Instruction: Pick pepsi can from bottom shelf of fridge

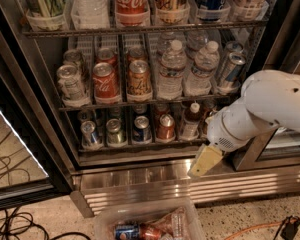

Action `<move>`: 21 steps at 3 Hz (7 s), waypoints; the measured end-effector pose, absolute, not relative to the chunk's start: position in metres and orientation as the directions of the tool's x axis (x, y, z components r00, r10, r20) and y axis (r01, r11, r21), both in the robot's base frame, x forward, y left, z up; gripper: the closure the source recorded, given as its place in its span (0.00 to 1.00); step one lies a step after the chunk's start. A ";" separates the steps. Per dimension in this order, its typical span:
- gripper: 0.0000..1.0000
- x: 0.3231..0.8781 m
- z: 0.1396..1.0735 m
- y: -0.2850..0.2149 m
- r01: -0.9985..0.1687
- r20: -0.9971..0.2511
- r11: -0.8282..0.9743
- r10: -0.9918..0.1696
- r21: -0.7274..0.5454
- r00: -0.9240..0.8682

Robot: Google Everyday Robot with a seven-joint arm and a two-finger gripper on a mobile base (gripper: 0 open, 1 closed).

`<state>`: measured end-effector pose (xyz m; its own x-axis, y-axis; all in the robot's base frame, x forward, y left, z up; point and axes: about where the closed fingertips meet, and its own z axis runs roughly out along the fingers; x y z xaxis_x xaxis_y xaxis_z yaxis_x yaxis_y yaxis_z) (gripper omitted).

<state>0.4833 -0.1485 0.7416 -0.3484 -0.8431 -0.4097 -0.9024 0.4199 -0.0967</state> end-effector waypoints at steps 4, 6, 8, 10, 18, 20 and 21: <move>0.00 0.470 0.604 -0.026 -0.891 -0.648 0.453 -0.667 0.040 -0.368; 0.00 0.486 0.609 -0.024 -0.874 -0.679 0.487 -0.643 -0.007 -0.353; 0.00 0.515 0.597 -0.003 -0.854 -0.753 0.520 -0.567 -0.014 -0.333; 0.00 0.514 0.593 0.036 -0.800 -0.882 0.593 -0.421 -0.089 -0.214; 0.33 0.608 0.609 0.051 -0.552 -0.973 0.807 -0.229 -0.208 0.033; 0.25 0.619 0.594 0.044 -0.483 -0.975 0.854 -0.223 -0.192 -0.007; 0.26 0.631 0.585 0.034 -0.429 -0.978 0.888 -0.203 -0.164 -0.048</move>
Offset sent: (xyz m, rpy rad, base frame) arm 0.0044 0.0998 -0.1384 0.3050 0.0612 0.0455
